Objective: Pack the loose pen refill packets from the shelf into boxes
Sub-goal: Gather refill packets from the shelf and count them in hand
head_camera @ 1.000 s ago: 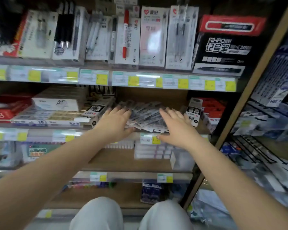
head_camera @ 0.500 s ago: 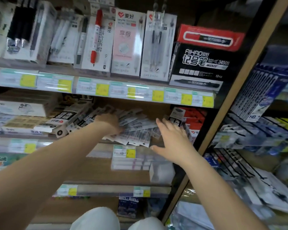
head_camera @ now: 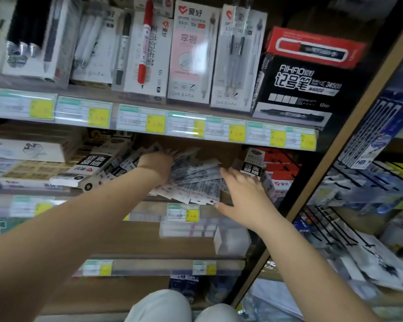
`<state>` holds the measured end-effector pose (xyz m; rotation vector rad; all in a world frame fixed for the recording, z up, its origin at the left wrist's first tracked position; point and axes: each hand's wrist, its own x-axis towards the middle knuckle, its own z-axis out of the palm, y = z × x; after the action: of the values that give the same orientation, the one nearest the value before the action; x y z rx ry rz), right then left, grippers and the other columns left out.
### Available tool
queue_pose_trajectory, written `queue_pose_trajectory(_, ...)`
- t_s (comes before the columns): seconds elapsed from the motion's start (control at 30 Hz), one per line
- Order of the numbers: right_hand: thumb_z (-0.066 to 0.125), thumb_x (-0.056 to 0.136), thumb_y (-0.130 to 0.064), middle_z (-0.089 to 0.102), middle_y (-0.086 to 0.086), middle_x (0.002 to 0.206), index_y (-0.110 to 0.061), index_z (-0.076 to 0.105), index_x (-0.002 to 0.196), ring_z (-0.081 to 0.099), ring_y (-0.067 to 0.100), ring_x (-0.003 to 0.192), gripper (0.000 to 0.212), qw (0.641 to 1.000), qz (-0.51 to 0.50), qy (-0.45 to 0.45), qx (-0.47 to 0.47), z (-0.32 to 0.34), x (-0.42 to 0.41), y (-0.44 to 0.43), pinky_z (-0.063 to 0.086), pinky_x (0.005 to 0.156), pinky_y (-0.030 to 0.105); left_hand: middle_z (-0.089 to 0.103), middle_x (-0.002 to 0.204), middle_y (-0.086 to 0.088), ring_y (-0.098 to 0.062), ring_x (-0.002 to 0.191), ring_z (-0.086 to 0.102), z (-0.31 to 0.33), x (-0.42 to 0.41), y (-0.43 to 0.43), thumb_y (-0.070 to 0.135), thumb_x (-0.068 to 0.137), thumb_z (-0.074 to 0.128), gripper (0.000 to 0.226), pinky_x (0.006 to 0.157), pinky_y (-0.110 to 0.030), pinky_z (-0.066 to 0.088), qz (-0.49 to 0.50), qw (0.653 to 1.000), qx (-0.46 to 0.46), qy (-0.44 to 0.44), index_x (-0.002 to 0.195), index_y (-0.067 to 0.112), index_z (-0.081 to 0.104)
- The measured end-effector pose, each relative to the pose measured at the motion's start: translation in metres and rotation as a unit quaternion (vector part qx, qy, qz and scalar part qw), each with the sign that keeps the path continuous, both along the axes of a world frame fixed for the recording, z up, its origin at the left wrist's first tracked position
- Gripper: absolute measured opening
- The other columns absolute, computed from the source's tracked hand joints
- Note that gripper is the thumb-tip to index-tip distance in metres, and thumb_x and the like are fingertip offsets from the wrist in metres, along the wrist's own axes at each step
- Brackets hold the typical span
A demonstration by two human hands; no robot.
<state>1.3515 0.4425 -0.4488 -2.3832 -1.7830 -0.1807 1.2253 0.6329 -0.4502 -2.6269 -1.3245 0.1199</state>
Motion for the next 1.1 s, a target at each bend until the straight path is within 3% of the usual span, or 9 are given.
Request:
queue_pose_trajectory(0.2, 0.056, 0.085, -0.049, 0.017, 0.002, 0.157, -0.022, 0.013, 0.149, 0.022, 0.027, 0.141, 0.082, 1.0, -0.015, 0.011, -0.009, -0.002, -0.024, 0.019, 0.016, 0.114, 0.051, 0.064, 0.111, -0.01, -0.031, 0.099, 0.063, 0.003, -0.006, 0.002, 0.001, 0.087, 0.051, 0.028, 0.062, -0.034, 0.041, -0.03, 0.999, 0.027, -0.025, 0.112, 0.008, 0.062)
queue_pose_trajectory(0.37, 0.058, 0.085, -0.046, 0.024, 0.002, 0.154, -0.022, 0.016, 0.148, 0.023, 0.026, 0.14, 0.08, 0.999, -0.036, 0.013, 0.011, -0.004, -0.041, 0.031, 0.02, 0.112, 0.05, 0.064, 0.112, -0.013, -0.034, 0.099, 0.061, 0.014, -0.013, 0.005, -0.002, 0.091, 0.043, 0.038, 0.062, -0.034, 0.04, -0.068, 0.994, 0.065, -0.056, 0.129, 0.004, 0.047)
queue_pose_trajectory(0.5, 0.06, 0.084, -0.044, 0.025, 0.005, 0.154, -0.02, 0.015, 0.149, 0.022, 0.025, 0.141, 0.082, 0.997, -0.053, 0.002, 0.056, 0.0, -0.05, 0.044, 0.021, 0.114, 0.049, 0.059, 0.082, -0.009, -0.03, 0.072, 0.053, 0.024, -0.022, 0.006, -0.005, 0.088, 0.043, 0.051, 0.051, -0.031, 0.034, -0.104, 0.986, 0.093, -0.088, 0.138, 0.004, 0.032)
queue_pose_trajectory(0.6, 0.062, 0.082, -0.044, 0.029, 0.007, 0.151, -0.017, 0.016, 0.148, 0.026, 0.027, 0.139, 0.085, 0.993, -0.076, -0.009, 0.089, 0.0, -0.056, 0.049, 0.025, 0.113, 0.051, 0.063, 0.097, -0.013, -0.032, 0.079, 0.055, 0.029, -0.028, 0.002, -0.006, 0.086, 0.042, 0.058, 0.055, -0.033, 0.036, -0.134, 0.984, 0.088, -0.074, 0.141, 0.006, 0.026)
queue_pose_trajectory(0.77, 0.069, 0.078, -0.043, 0.037, 0.01, 0.147, -0.011, 0.016, 0.147, 0.035, 0.027, 0.134, 0.093, 0.981, -0.126, 0.012, 0.147, -0.006, -0.063, 0.053, 0.034, 0.109, 0.045, 0.062, 0.1, -0.013, -0.033, 0.079, 0.054, 0.03, -0.039, -0.001, -0.011, 0.078, 0.052, 0.058, 0.058, -0.035, 0.04, -0.154, 0.986, 0.032, -0.048, 0.131, 0.01, 0.041)
queue_pose_trajectory(0.9, 0.076, 0.071, -0.044, 0.041, 0.014, 0.142, -0.012, 0.014, 0.147, 0.047, 0.033, 0.124, 0.104, 0.962, -0.197, 0.011, 0.187, -0.003, -0.064, 0.054, 0.046, 0.096, 0.045, 0.061, 0.098, -0.011, -0.029, 0.067, 0.044, 0.034, -0.045, -0.001, -0.014, 0.076, 0.054, 0.072, 0.054, -0.034, 0.039, -0.175, 0.984, 0.026, -0.017, 0.139, 0.012, 0.032)
queue_pose_trajectory(1.03, 0.071, 0.072, -0.049, 0.047, 0.007, 0.135, -0.02, 0.024, 0.146, 0.043, 0.03, 0.123, 0.092, 0.974, -0.158, -0.076, 0.14, 0.003, -0.061, 0.061, 0.035, 0.101, 0.047, 0.063, 0.1, -0.012, -0.032, 0.08, 0.06, 0.033, -0.054, -0.006, -0.008, 0.074, 0.056, 0.063, 0.053, -0.031, 0.035, -0.247, 0.965, 0.087, -0.026, 0.132, 0.006, 0.038)
queue_pose_trajectory(1.1, 0.07, 0.074, -0.043, 0.054, 0.004, 0.13, -0.023, 0.026, 0.146, 0.042, 0.026, 0.124, 0.086, 0.98, -0.136, -0.085, 0.116, 0.006, -0.064, 0.067, 0.027, 0.108, 0.049, 0.066, 0.078, -0.01, -0.027, 0.065, 0.063, 0.033, -0.062, -0.011, -0.002, 0.056, 0.072, 0.053, 0.046, -0.026, 0.036, -0.309, 0.935, 0.174, -0.031, 0.108, 0.003, 0.06)
